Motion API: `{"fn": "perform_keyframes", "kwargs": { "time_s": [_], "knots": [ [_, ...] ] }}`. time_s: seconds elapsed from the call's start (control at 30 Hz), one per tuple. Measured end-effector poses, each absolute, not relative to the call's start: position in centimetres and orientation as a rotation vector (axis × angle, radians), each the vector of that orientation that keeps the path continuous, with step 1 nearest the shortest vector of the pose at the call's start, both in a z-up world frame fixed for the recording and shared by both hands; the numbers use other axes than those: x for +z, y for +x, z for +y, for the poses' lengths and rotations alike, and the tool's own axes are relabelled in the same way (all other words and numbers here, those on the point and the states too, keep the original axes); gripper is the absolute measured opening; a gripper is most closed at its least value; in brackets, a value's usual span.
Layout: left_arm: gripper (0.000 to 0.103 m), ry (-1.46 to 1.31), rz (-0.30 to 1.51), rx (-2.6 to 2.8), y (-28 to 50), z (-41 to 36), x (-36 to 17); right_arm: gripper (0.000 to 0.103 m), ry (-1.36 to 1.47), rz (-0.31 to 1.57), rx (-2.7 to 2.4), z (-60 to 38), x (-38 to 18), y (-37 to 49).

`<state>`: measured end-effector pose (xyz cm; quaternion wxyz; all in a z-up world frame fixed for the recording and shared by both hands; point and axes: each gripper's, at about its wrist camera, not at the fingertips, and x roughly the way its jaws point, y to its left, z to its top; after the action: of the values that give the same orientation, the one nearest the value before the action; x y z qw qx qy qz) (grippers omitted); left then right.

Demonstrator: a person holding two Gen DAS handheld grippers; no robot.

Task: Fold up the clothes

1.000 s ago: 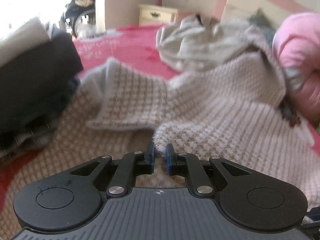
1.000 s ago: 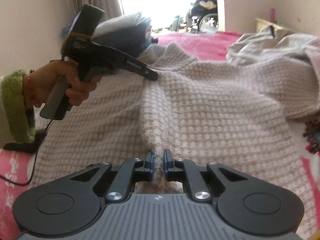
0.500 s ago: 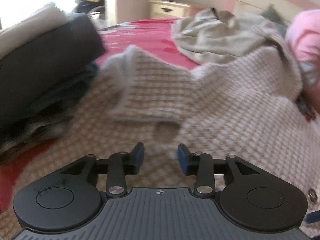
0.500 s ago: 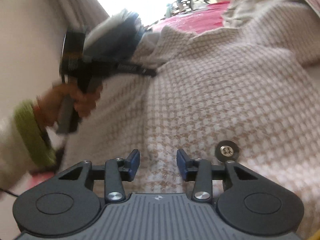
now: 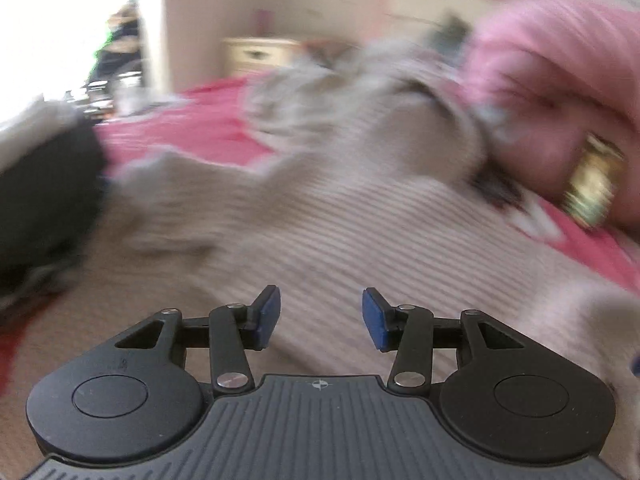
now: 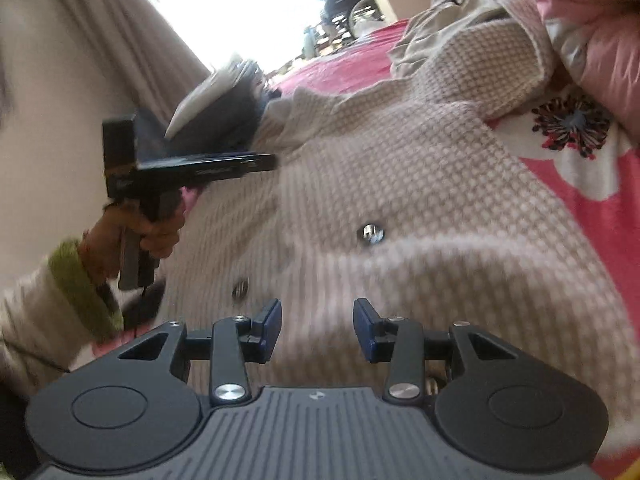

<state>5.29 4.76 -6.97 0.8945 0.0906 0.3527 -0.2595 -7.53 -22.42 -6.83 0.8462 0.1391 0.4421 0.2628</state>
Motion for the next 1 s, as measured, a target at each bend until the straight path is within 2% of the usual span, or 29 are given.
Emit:
{"fn": "perform_keyframes", "kwargs": {
  "time_s": [0.2,0.53,0.57,0.63,0.67,0.7,1.0],
  "knots": [
    [0.046,0.461,0.740,-0.622,0.1,-0.3,-11.8,0.043,0.094,0.985,0.557,-20.9,-7.6,-12.8],
    [0.048,0.531,0.665,-0.553,-0.5,0.0,-12.4,0.042,-0.310,1.001,0.547,-16.6,-9.9,-17.0],
    [0.049,0.527,0.663,-0.551,-0.5,0.2,-12.5,0.040,-0.316,1.009,0.536,-16.7,-10.3,-17.0],
    [0.050,0.521,0.657,-0.546,-0.4,0.4,-12.6,0.024,-0.336,1.020,0.511,-16.7,-10.9,-16.9],
    [0.050,0.525,0.651,-0.543,-0.4,0.5,-12.6,0.010,-0.343,1.013,0.496,-16.8,-11.0,-17.1],
    [0.051,0.534,0.643,-0.540,-0.4,0.5,-12.7,0.006,-0.347,0.999,0.485,-16.9,-10.7,-17.3],
    [0.051,0.644,0.572,-0.526,0.1,1.0,-13.0,0.005,-0.363,1.000,0.532,-16.8,-8.7,-18.1]
  ]
}}
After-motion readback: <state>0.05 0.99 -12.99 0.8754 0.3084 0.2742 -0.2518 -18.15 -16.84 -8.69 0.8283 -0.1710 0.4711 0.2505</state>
